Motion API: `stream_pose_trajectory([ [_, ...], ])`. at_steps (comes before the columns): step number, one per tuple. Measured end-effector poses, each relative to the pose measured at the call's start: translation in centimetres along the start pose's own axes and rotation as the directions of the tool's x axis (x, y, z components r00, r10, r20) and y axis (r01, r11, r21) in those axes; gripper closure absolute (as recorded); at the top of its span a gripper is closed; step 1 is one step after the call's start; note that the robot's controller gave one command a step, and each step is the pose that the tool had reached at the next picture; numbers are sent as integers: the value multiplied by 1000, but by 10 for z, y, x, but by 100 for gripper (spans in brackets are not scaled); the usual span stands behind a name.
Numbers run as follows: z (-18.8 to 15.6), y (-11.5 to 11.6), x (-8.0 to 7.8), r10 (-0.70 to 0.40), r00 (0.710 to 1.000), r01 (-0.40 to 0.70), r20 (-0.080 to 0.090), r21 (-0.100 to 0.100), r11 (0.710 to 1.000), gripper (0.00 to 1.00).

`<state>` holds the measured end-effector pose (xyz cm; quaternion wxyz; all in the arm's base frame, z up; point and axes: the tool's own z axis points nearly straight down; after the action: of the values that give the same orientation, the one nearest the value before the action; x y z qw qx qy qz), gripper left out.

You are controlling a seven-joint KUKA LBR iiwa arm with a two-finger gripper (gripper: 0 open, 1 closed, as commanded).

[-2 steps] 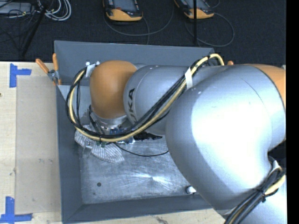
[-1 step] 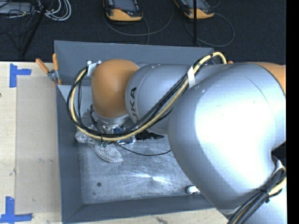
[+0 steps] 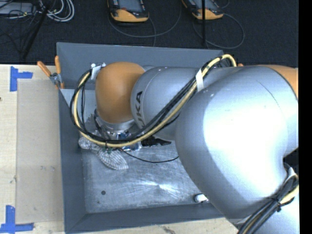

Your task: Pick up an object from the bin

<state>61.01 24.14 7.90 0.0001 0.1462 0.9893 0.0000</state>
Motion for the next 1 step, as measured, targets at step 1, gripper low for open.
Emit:
stream_pose_trajectory([
  [1,-1,0,0,0,1000,0,0,0,1000,100],
])
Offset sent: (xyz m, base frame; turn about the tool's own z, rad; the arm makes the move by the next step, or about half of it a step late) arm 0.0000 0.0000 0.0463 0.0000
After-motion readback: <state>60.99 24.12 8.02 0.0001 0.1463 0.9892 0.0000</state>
